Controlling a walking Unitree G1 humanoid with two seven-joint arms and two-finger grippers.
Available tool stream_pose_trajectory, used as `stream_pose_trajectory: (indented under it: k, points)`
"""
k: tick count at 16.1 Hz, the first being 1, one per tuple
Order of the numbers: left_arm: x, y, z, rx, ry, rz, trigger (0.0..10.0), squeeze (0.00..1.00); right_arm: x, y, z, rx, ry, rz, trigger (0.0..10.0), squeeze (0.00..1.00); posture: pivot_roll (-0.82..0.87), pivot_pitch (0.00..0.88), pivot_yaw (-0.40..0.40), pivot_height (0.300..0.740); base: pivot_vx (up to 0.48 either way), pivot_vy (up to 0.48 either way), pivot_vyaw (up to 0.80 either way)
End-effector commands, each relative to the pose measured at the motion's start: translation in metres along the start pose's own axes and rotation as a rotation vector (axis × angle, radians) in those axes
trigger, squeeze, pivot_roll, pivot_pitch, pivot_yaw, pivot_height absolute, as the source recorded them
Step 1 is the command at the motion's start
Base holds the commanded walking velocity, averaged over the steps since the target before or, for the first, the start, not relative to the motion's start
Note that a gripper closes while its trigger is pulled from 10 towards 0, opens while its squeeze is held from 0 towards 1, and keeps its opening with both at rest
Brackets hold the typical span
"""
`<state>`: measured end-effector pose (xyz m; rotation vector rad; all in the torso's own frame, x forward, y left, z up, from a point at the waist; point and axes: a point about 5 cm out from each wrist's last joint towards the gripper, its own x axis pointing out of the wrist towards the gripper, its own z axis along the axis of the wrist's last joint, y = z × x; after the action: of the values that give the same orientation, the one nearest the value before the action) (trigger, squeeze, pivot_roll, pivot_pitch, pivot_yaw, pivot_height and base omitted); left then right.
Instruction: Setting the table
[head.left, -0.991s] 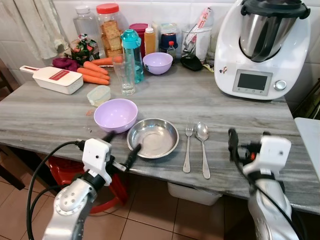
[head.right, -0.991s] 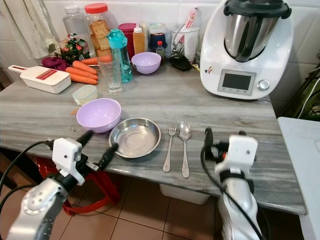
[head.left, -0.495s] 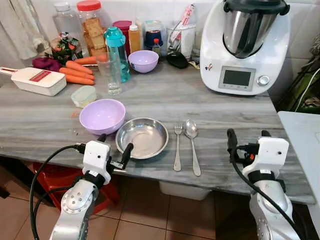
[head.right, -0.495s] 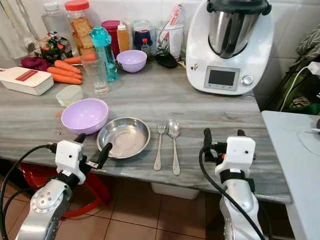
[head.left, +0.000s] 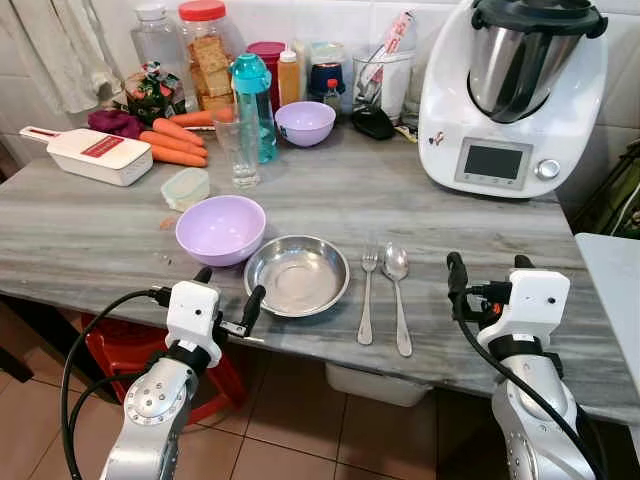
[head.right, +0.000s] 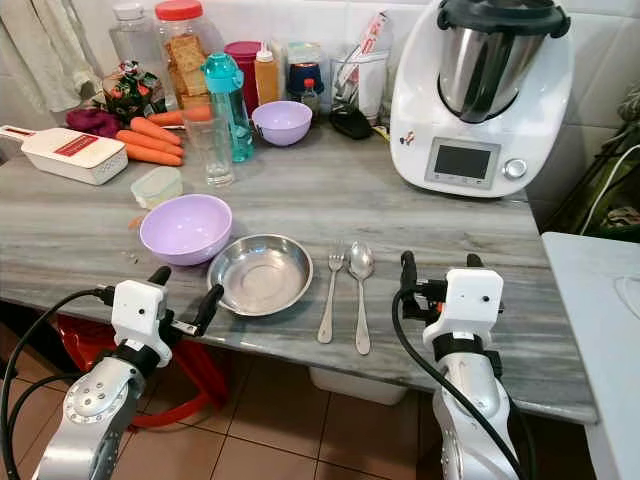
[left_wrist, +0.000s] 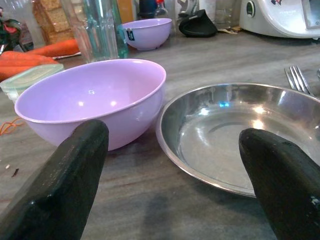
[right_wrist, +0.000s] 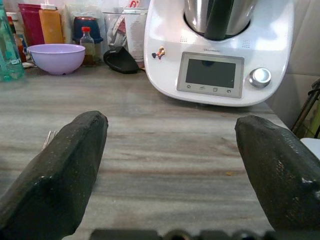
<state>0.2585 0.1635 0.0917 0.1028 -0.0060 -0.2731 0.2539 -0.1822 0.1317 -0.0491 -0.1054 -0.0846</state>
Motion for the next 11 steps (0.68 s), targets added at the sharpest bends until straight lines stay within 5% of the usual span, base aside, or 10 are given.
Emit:
stream_pose_trajectory:
  k: [1,11]
  points:
    - [0.0015,0.0006,-0.0009,0.004,0.006,0.005,10.0,0.0,0.0008,-0.0001,-0.0011,-0.003,0.001,0.001,10.0,0.0,0.0,0.0,0.03,0.74,0.0,0.0,0.0]
    - [0.0024,-0.0009,0.0015,0.01,0.007,-0.008,10.0,0.0,0.0001,0.0023,-0.0049,0.0,0.012,0.001,10.0,0.0,0.0,0.0,0.036,0.74,-0.277,0.0,0.0]
